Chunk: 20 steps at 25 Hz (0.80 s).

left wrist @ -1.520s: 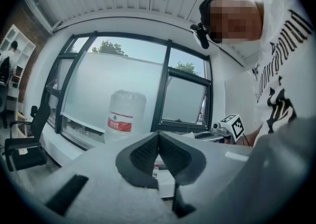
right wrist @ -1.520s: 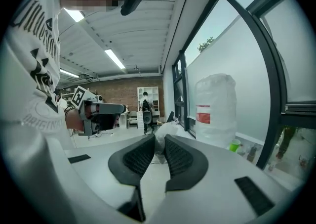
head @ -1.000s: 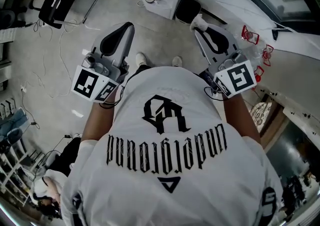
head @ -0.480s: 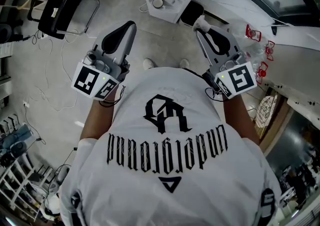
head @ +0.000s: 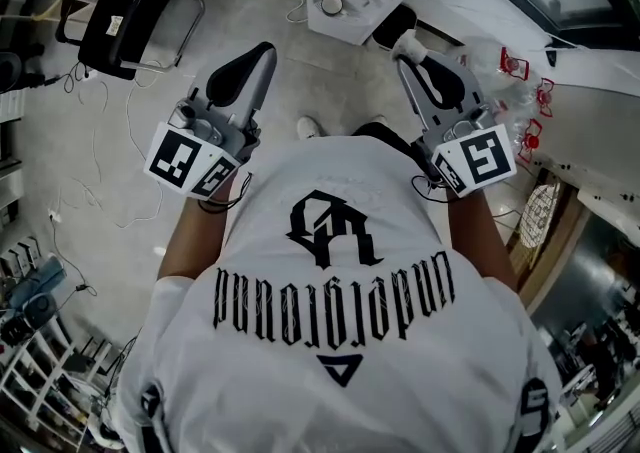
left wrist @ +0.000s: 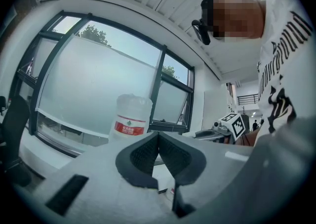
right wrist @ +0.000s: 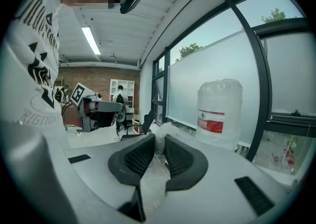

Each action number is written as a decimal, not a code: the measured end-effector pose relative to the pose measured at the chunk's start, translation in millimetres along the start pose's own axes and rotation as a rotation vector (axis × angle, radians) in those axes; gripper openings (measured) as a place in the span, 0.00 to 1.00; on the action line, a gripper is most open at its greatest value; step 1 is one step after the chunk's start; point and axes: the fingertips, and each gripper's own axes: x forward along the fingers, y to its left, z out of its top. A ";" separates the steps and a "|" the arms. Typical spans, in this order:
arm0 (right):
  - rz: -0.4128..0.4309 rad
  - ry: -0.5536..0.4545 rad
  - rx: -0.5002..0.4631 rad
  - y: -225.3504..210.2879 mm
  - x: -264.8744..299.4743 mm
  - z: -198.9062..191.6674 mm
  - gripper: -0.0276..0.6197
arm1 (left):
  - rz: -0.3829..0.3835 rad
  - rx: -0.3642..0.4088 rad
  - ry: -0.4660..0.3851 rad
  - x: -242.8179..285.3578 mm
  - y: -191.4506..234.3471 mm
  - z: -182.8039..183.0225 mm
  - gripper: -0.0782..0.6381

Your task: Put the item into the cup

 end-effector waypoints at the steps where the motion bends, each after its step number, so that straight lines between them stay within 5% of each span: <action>1: 0.001 0.003 -0.002 3.3 3.9 0.0 0.15 | -0.002 0.000 0.003 -2.6 3.4 -0.7 0.13; 20: 0.023 0.057 0.072 -22.5 68.5 -41.8 0.15 | -0.010 0.011 0.091 26.1 55.4 -43.9 0.13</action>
